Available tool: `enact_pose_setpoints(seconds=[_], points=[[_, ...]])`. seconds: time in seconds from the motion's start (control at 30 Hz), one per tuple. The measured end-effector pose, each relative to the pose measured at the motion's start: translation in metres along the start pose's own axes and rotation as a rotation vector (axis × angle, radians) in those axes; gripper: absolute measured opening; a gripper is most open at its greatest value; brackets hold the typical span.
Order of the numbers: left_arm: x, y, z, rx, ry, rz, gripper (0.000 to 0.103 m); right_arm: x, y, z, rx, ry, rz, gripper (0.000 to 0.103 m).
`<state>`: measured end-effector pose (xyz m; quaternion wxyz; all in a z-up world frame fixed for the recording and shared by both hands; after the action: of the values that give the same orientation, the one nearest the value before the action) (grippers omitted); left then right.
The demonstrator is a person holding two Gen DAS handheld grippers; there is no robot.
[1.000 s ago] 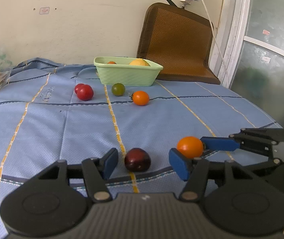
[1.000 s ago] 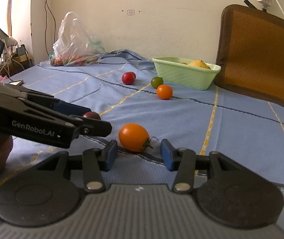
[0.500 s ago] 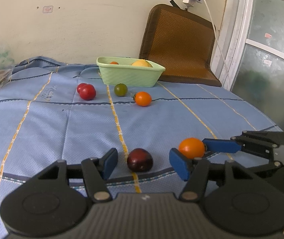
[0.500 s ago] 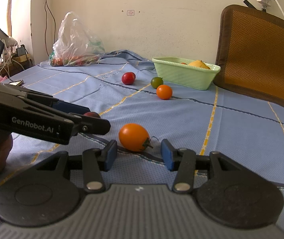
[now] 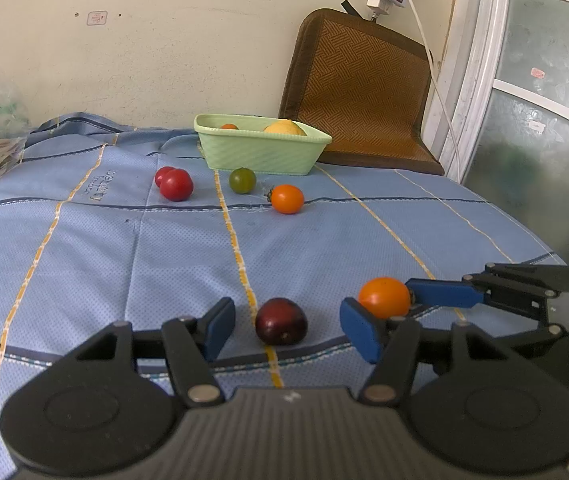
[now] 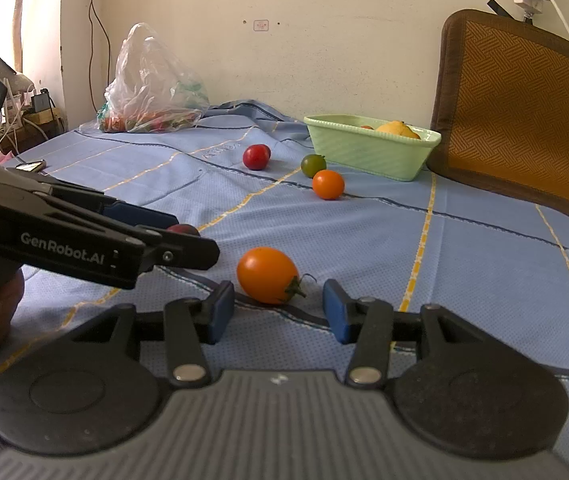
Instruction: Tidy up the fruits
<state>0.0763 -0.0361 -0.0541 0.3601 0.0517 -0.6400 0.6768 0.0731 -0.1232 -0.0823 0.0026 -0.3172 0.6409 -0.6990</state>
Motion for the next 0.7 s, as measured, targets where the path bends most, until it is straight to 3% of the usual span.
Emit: enact_pose_setpoints(seconds=[0.07,0.1,0.17,0.7], points=[[-0.0001,0.0,-0.0001,0.0,0.0,0.0,0.065,0.0,0.0,0.0,0.0,0.0,0.0,0.052],[0.0,0.0,-0.0007,0.0,-0.005,0.0,0.078,-0.0001,-0.0001,0.0001,0.0,0.0,0.0,0.052],[0.0017,-0.0017,-0.0043,0.009,-0.03,0.011,0.091,0.0,-0.0001,0.0003,-0.002,0.001,0.0,0.052],[0.002,-0.0014,-0.0057,0.031,-0.039,0.01,0.091,0.0001,-0.0002,0.0008,-0.009,0.005,0.001,0.053]])
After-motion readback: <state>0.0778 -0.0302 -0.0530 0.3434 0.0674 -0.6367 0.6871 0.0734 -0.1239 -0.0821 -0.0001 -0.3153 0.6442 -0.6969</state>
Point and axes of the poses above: each gripper's, at about its wrist camera, not at the fingertips, and x roughly against the way its jaws point, z to its right, y to its underside, the point moved 9 cm from there along -x, roughly the way its jaws point, and after that the axes turned 2 degrees about z, right-handed, at the moved point
